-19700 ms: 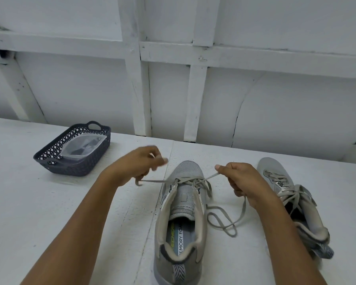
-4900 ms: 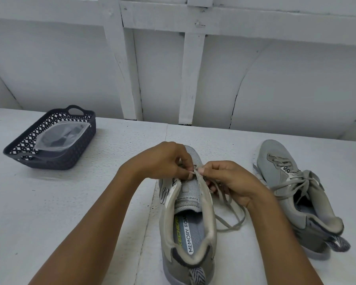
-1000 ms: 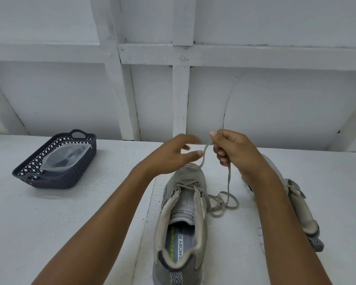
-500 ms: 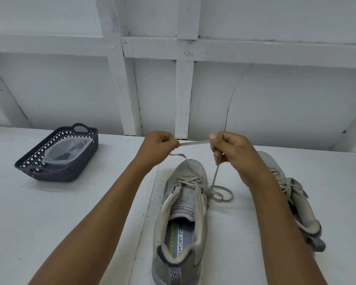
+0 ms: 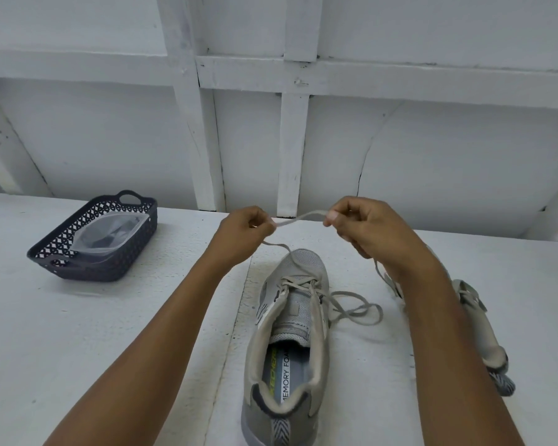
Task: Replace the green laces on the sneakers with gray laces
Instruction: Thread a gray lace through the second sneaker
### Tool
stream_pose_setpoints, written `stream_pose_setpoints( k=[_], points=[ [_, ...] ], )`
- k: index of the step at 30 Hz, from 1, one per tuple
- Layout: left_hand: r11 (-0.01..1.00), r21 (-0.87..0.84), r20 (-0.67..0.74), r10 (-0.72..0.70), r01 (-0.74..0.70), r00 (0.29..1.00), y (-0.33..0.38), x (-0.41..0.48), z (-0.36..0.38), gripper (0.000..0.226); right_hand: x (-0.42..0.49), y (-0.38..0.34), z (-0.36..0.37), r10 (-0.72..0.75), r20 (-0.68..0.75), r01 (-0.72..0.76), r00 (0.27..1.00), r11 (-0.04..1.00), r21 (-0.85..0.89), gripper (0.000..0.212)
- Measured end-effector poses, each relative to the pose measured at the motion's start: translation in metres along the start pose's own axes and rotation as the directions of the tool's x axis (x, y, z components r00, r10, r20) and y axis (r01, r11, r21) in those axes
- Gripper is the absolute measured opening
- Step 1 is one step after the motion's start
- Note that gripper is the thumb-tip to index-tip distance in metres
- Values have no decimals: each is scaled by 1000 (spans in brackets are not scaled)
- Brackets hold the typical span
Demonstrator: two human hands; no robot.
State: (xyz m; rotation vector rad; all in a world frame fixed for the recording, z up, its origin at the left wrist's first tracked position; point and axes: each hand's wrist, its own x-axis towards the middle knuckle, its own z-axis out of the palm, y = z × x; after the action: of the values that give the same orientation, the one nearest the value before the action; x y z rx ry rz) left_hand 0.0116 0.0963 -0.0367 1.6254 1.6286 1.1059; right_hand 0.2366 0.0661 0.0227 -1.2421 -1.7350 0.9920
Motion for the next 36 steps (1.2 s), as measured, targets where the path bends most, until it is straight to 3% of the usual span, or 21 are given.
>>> stream_pose_setpoints(
  k=[4,8,11,14,18,21,24,27,30,32,36],
  points=[
    [983,-18,234,180,-181,955,17,-10,2,41,-1,3,4,38,88,-29,995,995,-99,15],
    [961,-110,380,277,-254,883,38,-17,3,16,-4,8,10,58,153,-53,986,998,-35,18],
    [967,-135,358,252,-217,899,39,-16,-1,12,-8,9,4,47,88,-49,995,999,24,24],
    [979,-132,240,182,-154,953,29,-9,-5,12,-9,10,-3,19,-35,-14,999,990,138,30],
    [1000,11,133,2,-3,991,9,-2,-4,12,-8,13,-5,9,-169,51,986,937,346,30],
    [989,134,119,-85,69,989,-1,-4,-2,15,-6,18,-1,-2,-181,76,983,912,403,31],
    [967,251,181,-85,38,980,-5,-6,-1,15,-4,22,8,-46,-151,118,987,854,506,27],
    [945,322,193,3,-66,981,-4,-9,-5,17,-3,26,13,-92,-137,158,986,770,618,27],
    [916,371,227,68,-151,971,4,-14,-12,29,-3,28,17,-110,-98,144,989,862,485,29],
    [902,404,321,13,-149,947,12,-19,-16,35,-4,28,20,-89,-63,105,994,935,339,29],
    [865,474,579,-163,-167,799,25,-28,-10,50,-5,23,23,-20,113,3,993,989,148,22]
  ],
)
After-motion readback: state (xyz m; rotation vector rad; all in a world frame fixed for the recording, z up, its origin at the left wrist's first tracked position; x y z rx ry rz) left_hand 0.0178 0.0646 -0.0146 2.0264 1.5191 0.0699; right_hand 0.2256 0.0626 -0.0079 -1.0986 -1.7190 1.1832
